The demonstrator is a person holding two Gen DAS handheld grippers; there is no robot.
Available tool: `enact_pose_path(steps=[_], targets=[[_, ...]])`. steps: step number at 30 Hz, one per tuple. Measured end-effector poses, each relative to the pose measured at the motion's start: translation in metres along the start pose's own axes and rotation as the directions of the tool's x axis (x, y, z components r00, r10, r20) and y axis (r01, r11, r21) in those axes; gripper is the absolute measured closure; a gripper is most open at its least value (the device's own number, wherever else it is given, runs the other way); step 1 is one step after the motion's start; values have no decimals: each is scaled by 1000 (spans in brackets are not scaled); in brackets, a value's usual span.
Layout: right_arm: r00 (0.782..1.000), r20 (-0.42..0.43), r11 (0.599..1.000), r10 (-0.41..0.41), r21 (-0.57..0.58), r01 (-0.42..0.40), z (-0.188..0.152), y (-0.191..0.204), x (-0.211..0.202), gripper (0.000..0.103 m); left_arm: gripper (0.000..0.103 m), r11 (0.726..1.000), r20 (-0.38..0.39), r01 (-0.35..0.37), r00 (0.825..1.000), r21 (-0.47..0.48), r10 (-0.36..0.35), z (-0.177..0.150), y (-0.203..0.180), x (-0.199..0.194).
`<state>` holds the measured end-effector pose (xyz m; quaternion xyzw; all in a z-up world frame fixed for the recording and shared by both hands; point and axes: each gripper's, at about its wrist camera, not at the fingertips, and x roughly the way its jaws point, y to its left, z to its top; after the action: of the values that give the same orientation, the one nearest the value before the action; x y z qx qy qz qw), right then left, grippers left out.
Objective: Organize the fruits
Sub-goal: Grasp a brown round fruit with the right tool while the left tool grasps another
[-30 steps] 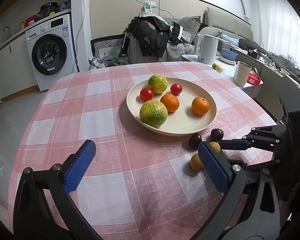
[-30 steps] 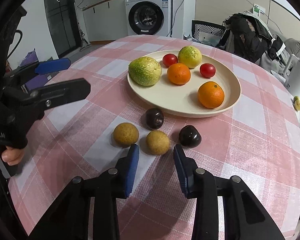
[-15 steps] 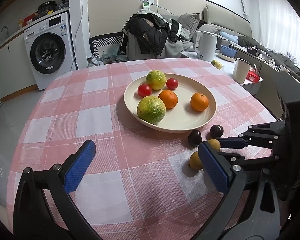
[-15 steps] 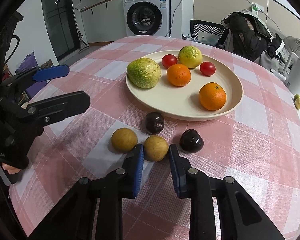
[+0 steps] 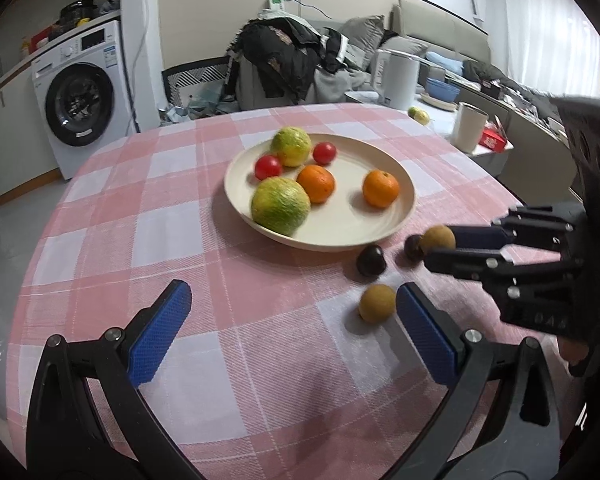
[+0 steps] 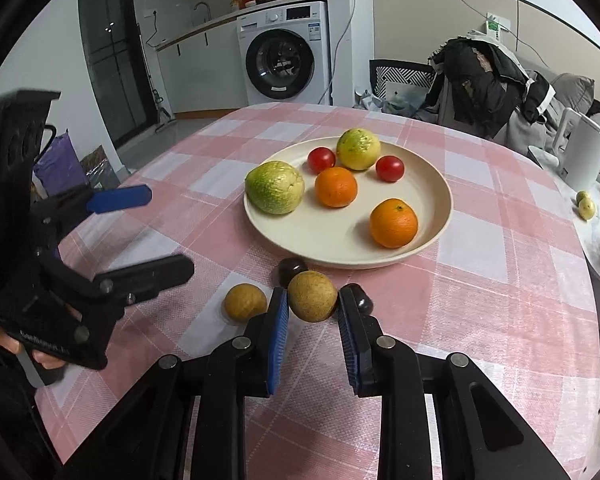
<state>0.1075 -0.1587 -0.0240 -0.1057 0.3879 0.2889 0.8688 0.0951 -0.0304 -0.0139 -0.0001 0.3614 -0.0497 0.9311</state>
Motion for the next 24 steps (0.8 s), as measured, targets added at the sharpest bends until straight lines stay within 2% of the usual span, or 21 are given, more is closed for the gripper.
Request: enact_pose_path(steps=[4, 7, 9, 12, 17, 20, 24], targets=[[1000, 4, 1000, -4, 9, 4, 0, -4, -2, 77, 3, 999, -49, 44, 998, 30, -43, -5, -11, 8], [1000, 12, 1000, -6, 8, 6, 1, -5, -5, 77, 14, 994, -80, 94, 993, 57, -89, -8, -22, 12], [1000, 16, 1000, -7, 8, 7, 1, -5, -8, 77, 27, 990, -102, 120, 988, 71, -112, -10, -29, 16], [1000, 18, 1000, -9, 12, 9, 1, -7, -9, 77, 40, 985, -128, 155, 981, 70, -145, -13, -36, 23], [1000, 15, 1000, -9, 13, 8, 1, -8, -9, 77, 56, 981, -172, 188, 969, 51, -177, -17, -42, 37], [1000, 12, 1000, -10, 13, 10, 1, -9, -7, 77, 58, 981, -168, 186, 970, 46, -176, -17, -44, 40], [1000, 9, 1000, -8, 13, 8, 1, -8, -7, 77, 66, 981, -162, 192, 969, 18, -187, -11, -42, 45]])
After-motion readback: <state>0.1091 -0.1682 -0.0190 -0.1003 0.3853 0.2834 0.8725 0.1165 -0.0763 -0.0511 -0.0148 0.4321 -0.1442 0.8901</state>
